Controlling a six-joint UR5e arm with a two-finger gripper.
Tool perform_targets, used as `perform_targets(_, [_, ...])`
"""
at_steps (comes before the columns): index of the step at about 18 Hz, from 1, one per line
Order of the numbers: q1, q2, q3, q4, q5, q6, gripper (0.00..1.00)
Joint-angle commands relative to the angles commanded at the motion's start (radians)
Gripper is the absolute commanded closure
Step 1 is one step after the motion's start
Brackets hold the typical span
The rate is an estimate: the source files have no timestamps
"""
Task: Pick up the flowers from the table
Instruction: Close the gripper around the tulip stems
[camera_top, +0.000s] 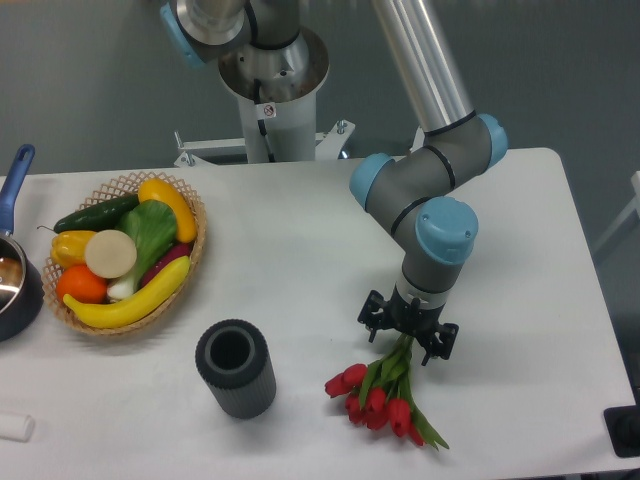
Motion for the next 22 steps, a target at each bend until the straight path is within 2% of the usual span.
perform_targets(4, [-0.006,0.002,0.003,0.0,0.003,0.002,0.38])
perform_targets(7, [-0.006,0.002,0.005,0.0,0.006,0.002,0.49])
perform_targets(8, [-0.006,0.002,0.008,-0.002,0.006,0.0,0.56])
perform_targets(13, [-0.005,0.011,0.02,-0.002,0.006,0.003,0.67])
perform_targets(19, [-0.005,0.014,0.021,-0.003,0.006,0.002,0.78])
perform_targets(22, [-0.005,0.023,0.02,-0.002,0.006,0.005,0.78])
